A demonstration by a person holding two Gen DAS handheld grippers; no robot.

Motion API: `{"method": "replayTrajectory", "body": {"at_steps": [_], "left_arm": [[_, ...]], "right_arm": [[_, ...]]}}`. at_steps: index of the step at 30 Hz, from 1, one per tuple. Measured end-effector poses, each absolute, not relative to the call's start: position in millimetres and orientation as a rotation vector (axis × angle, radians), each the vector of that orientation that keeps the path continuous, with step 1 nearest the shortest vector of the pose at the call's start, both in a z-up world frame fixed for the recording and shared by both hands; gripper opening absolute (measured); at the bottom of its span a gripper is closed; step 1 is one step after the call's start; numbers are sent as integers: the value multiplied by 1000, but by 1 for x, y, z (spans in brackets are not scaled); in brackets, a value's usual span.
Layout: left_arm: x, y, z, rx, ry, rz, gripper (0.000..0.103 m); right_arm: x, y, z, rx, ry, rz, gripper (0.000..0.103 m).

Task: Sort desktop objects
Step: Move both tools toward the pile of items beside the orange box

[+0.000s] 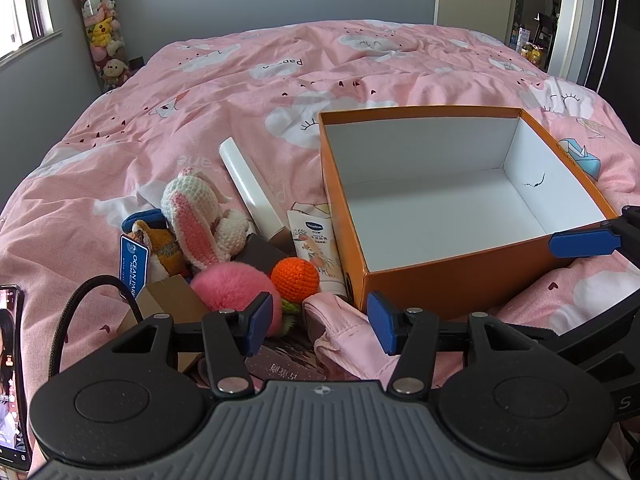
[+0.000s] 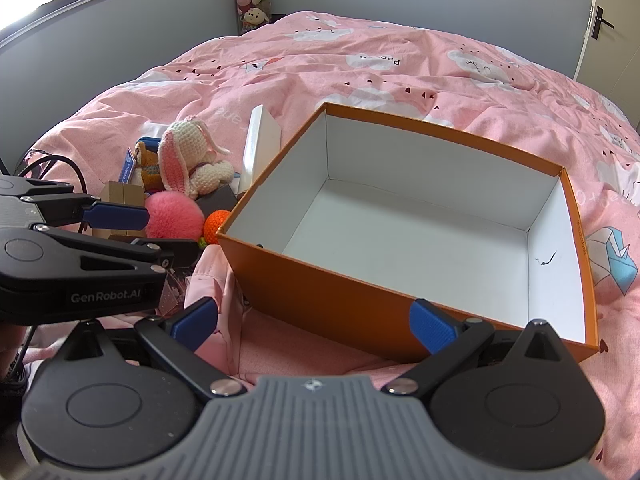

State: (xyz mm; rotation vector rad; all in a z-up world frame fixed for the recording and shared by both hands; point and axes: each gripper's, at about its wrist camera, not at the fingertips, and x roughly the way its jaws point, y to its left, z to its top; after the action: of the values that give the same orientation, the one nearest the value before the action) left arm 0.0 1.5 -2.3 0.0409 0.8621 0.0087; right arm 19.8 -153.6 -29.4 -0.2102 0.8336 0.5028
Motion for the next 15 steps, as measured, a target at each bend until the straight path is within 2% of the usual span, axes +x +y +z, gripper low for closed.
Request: {"method": "replayTrajectory", "body": {"at_steps": [15], "left_arm": [[-1, 2, -3, 43, 856, 5, 62]], "right_arm": [[20, -150, -33, -205, 833, 532, 102]]}}
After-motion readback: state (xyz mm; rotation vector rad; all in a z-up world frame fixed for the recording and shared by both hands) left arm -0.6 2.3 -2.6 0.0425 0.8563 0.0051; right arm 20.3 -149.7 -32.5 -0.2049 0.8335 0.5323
